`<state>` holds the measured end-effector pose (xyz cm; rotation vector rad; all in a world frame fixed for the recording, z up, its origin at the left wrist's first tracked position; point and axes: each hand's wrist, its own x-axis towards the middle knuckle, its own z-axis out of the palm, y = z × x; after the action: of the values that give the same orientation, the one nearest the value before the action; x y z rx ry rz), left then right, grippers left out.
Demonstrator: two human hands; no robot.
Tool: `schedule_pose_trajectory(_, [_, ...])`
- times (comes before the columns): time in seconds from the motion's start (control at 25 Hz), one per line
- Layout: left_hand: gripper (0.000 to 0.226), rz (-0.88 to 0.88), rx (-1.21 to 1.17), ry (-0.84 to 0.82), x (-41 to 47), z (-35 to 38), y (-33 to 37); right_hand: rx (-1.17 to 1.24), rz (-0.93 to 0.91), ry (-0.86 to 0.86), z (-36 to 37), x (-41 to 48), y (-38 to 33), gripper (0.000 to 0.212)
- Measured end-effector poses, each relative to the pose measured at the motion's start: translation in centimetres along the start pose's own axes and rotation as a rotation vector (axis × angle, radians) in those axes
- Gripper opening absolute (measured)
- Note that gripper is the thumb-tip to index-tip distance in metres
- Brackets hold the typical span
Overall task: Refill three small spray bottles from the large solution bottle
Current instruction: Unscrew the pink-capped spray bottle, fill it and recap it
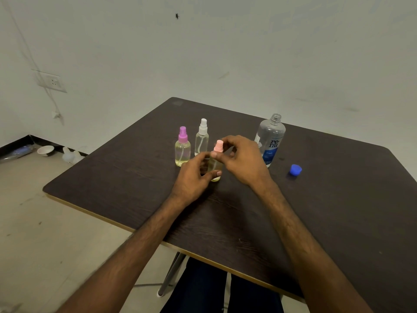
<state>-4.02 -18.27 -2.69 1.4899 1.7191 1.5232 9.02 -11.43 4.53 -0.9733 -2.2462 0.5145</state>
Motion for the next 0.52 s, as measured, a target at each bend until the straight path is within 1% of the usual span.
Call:
schedule_pose_trajectory(0.12, [0.045, 0.0, 0.0, 0.008, 0.0, -0.1, 0.1, -0.104, -0.008, -0.046, -0.5, 0.8, -0.9, 0.03])
schedule_pose_trajectory(0.24, [0.047, -0.021, -0.014, -0.009, 0.0, -0.1, 0.1, -0.077, -0.017, -0.149, -1.1, 1.6, -1.6, 0.022])
schedule_pose_trajectory(0.36, [0.05, -0.032, -0.028, -0.018, 0.1, -0.1, -0.1, -0.045, -0.073, -0.278, -2.4, 2.3, -2.0, 0.026])
schedule_pose_trajectory(0.52, [0.051, -0.038, -0.032, -0.016, 0.1, 0.0, -0.2, -0.149, -0.184, -0.398, -3.0, 2.9, -2.6, 0.031])
